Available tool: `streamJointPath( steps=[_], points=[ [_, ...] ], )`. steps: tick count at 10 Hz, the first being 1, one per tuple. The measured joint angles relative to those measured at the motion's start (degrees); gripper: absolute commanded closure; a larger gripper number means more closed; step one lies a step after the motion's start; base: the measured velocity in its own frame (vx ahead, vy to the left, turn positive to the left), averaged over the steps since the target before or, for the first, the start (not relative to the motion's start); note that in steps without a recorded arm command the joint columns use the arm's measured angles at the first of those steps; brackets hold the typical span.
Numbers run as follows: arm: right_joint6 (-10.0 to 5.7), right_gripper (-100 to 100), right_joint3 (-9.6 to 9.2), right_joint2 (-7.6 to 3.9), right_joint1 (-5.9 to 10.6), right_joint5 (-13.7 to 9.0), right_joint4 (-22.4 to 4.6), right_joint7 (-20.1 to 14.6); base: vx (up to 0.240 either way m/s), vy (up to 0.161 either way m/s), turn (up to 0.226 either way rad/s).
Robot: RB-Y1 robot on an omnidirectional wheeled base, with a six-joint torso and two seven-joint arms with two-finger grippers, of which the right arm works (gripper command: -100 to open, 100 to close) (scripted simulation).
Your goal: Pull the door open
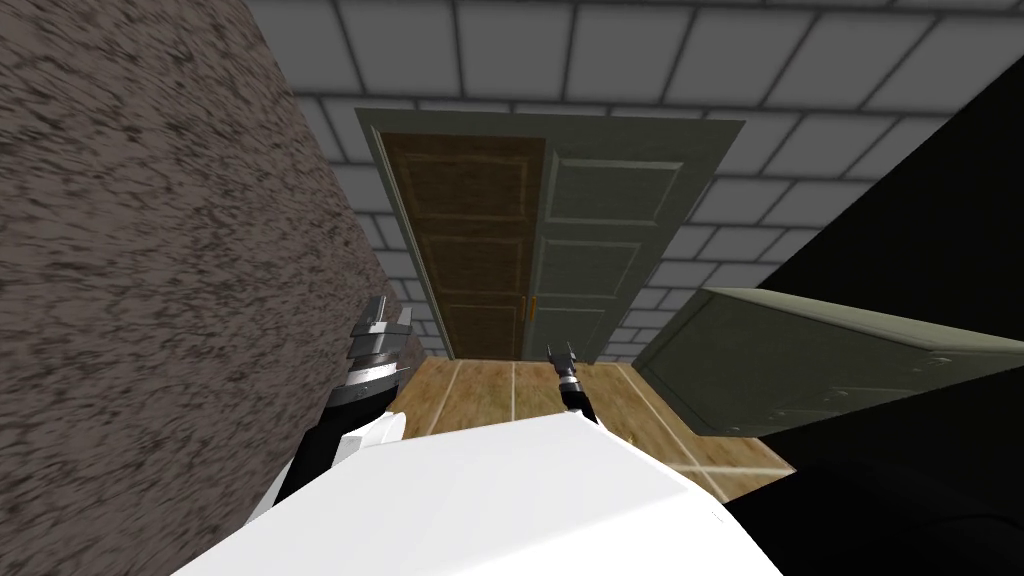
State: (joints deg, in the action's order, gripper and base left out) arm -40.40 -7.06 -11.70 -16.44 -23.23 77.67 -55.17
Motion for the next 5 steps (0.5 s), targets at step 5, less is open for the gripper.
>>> streamJointPath(
  steps=[5],
  points=[
    [-1.2, -100, -1.04, -0.83, 1.48, -2.8, -5.5, -5.9, 0.102, 0.011, 0.052]
  ],
)
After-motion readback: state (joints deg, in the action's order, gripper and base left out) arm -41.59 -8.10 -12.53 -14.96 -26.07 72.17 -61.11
